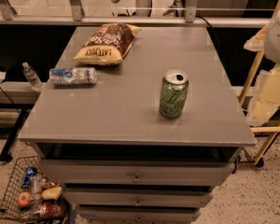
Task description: Move green can near brown chip bag
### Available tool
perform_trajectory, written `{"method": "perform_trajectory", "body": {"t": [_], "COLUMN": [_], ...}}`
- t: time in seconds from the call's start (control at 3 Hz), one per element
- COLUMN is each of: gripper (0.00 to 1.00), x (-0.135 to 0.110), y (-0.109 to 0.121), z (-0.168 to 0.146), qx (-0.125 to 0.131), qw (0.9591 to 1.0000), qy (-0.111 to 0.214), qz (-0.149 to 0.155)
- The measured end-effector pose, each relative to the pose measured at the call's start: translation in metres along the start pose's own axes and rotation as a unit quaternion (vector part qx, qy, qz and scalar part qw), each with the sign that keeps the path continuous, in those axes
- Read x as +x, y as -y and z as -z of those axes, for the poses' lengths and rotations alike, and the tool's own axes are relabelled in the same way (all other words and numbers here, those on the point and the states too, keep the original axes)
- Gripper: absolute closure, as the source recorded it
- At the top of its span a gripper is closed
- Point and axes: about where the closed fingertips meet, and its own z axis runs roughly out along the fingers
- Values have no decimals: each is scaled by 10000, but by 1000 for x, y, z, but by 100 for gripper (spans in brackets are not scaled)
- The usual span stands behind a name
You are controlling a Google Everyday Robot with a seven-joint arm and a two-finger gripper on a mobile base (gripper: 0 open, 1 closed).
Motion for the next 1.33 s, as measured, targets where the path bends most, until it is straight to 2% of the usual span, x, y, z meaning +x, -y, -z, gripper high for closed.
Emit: {"method": "perform_trajectory", "body": {"t": [0.33, 0.67, 1.0, 1.33], "gripper": [0, 0, 0, 0], "x": [0, -7, -30, -63], "y": [0, 2, 8, 14], "z": [0, -9, -35, -58], "qx": [1, -19, -119, -201], "qw": [10000, 9987, 9894, 9737], "qy": [1, 460, 1341, 2157], "qz": [0, -225, -550, -705]}}
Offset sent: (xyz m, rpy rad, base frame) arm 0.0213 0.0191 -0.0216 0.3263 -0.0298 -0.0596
